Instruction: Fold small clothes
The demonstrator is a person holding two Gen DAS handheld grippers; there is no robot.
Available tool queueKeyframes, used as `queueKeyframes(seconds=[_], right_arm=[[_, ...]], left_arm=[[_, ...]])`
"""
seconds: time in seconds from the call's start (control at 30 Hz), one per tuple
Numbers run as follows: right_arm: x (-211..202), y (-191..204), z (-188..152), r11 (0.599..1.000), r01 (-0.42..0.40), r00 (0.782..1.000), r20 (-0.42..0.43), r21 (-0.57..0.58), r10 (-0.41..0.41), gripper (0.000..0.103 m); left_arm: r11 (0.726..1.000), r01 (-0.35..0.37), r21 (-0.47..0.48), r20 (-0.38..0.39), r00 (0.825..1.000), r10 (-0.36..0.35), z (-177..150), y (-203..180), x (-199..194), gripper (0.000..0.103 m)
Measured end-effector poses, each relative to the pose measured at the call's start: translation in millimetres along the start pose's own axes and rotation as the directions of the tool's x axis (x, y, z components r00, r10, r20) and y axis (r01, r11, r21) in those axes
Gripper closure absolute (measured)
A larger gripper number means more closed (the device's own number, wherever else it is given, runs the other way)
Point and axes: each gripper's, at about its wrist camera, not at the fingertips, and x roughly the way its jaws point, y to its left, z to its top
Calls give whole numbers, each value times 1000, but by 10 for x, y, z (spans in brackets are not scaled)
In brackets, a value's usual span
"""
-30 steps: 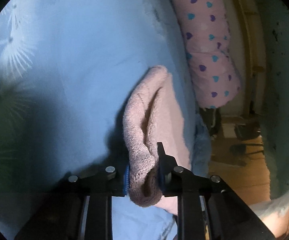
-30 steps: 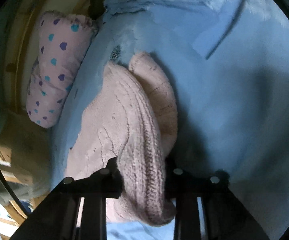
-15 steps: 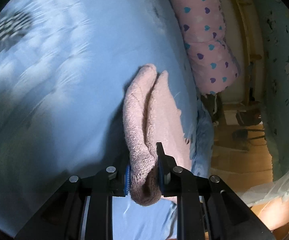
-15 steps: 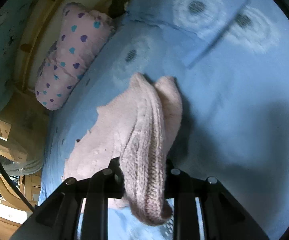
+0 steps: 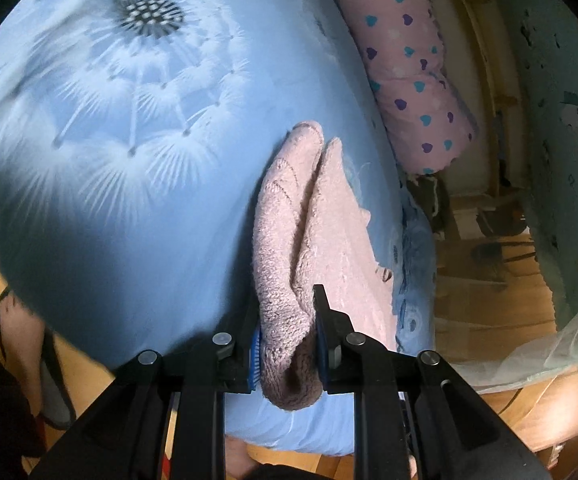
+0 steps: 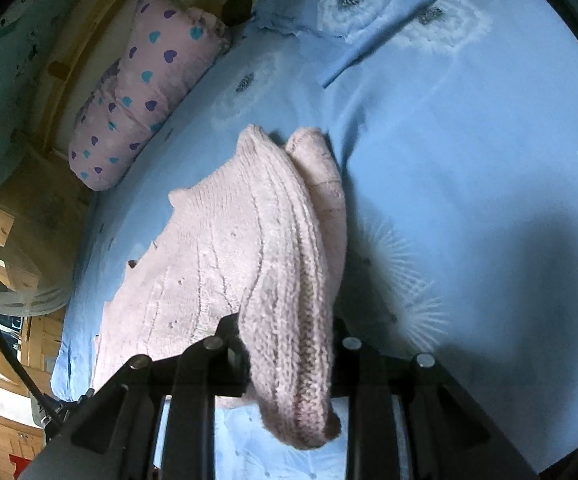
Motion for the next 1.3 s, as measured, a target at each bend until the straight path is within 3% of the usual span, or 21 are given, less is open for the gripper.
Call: queueKeyframes(seconds=[0.1,0.13,0.23,0.37,0.5,0.6,0.67,0.77,0.83,0.9,1.0,1.13,1.2,1.27,1.3], right_arm=[[-29,28,-24,1000,19,1000,9,-12,-19,76],[-29,49,-22,998,53,999,12,-32,-53,70],[-50,27,-10,987,152,988,47,-57,-150,39],[-96,-137,67,995,89,995,45,43,-91,33],[-105,-282,85,988,-6,1000,27,155,2,22],[-22,-220,129,989,10,1000,-20,145,-7,17],[17,-171,183,992,19,999,-38,126,-14,17],[15,-168,273,988,15,1000,-7,151,-14,17],[33,-190,312,985,26,1000,2,173,-27,17],[66,-180,332,984,47,999,6,173,-49,17],[134,-155,320,985,65,997,22,157,-69,12],[186,-71,269,987,95,993,52,127,-102,9],[241,0,305,993,91,995,40,77,-94,25],[363,0,377,995,52,998,-32,81,-50,82],[388,-29,397,993,24,999,-41,111,-19,82]], left_arm=[[1000,-16,-17,7,1000,17,-41,66,12,101],[999,-11,-38,6,1000,11,-28,89,26,98],[990,55,-131,6,998,-55,22,207,19,97],[967,151,-204,66,988,-140,51,282,-76,98],[968,220,-123,221,957,-189,126,156,-385,97],[960,272,-63,245,937,-249,157,40,-468,96],[968,249,-2,202,949,-244,173,-92,-412,96],[988,127,88,81,988,-134,169,-263,-173,96],[990,107,93,-34,994,-104,144,-279,72,96],[992,18,127,-91,996,-6,121,-317,250,96],[983,-49,178,-53,997,60,106,-379,278,97],[979,-87,184,-16,996,91,136,-415,268,97],[977,-99,187,-16,994,104,133,-417,290,97],[966,-135,220,0,990,139,94,-459,298,98],[955,-160,248,12,987,162,74,-495,309,98]])
